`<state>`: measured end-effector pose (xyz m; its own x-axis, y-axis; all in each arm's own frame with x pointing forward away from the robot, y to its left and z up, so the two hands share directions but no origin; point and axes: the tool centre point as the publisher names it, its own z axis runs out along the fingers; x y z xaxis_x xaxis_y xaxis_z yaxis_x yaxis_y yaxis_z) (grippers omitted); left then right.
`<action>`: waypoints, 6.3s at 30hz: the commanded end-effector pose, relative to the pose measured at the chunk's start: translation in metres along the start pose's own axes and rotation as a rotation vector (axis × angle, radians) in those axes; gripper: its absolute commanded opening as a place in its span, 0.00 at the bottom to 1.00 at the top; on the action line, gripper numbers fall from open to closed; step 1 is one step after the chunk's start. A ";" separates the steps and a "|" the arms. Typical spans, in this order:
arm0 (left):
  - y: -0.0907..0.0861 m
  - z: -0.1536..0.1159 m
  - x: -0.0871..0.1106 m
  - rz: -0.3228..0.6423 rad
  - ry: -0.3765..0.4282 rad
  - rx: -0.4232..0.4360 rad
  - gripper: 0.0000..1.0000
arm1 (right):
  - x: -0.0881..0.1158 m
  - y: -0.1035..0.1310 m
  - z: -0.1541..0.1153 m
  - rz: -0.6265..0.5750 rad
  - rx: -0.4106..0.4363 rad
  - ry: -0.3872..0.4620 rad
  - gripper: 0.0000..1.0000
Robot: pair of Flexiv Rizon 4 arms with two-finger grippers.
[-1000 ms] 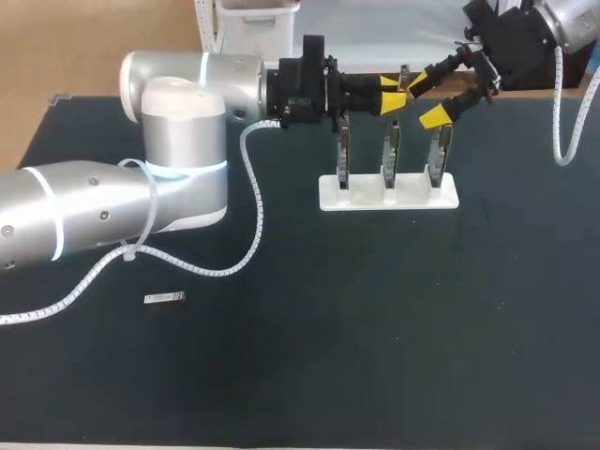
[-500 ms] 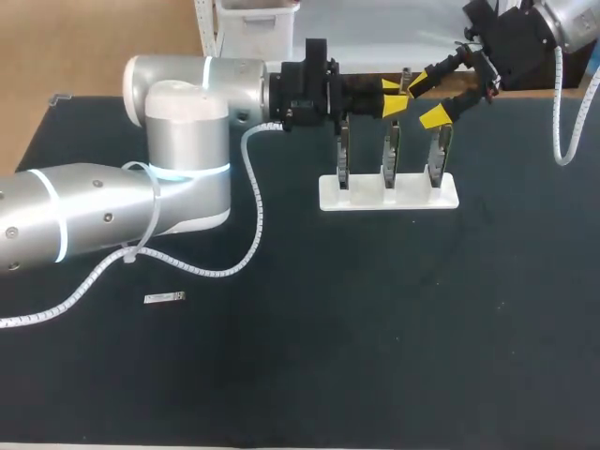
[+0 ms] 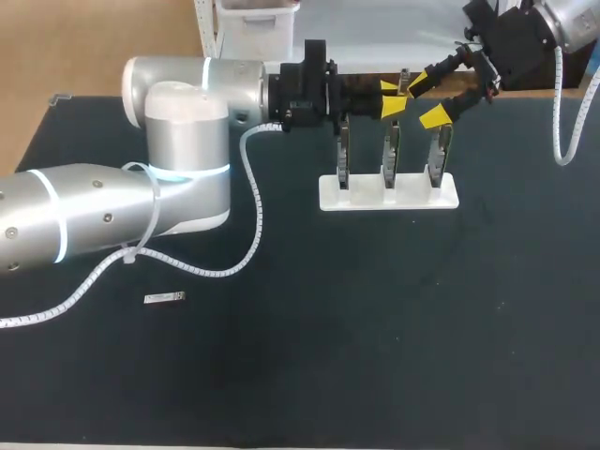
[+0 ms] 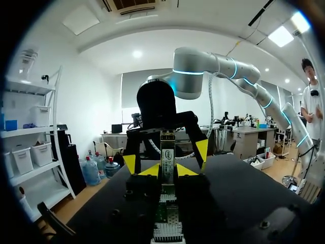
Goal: Pick up the optical module with the left hand, and insert it into the network port with the right hand.
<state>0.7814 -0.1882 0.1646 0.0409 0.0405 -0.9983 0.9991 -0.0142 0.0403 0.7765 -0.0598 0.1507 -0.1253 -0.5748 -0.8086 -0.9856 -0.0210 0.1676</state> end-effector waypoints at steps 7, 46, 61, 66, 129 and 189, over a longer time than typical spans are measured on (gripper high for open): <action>-0.001 -0.001 0.001 -0.007 0.003 0.000 0.00 | 0.000 0.002 0.000 0.000 0.005 0.000 1.00; -0.002 -0.004 0.001 -0.013 0.017 -0.004 0.00 | -0.041 -0.002 -0.015 -0.056 0.079 -0.038 1.00; -0.002 -0.004 0.001 -0.013 0.017 -0.004 0.00 | -0.054 0.006 -0.006 -0.062 0.096 -0.012 1.00; -0.002 -0.004 0.001 -0.013 0.017 -0.004 0.00 | -0.055 0.008 -0.004 -0.057 0.097 -0.009 1.00; -0.002 -0.004 0.001 -0.013 0.017 -0.004 0.13 | -0.059 0.003 0.004 -0.041 0.124 -0.013 0.00; -0.008 -0.025 0.020 0.016 0.400 0.046 1.00 | -0.055 0.003 -0.001 -0.051 0.109 -0.028 0.00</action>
<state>0.7690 -0.1593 0.1450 0.0711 0.4025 -0.9127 0.9971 -0.0535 0.0541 0.7803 -0.0278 0.1963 -0.0777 -0.5556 -0.8278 -0.9970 0.0433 0.0644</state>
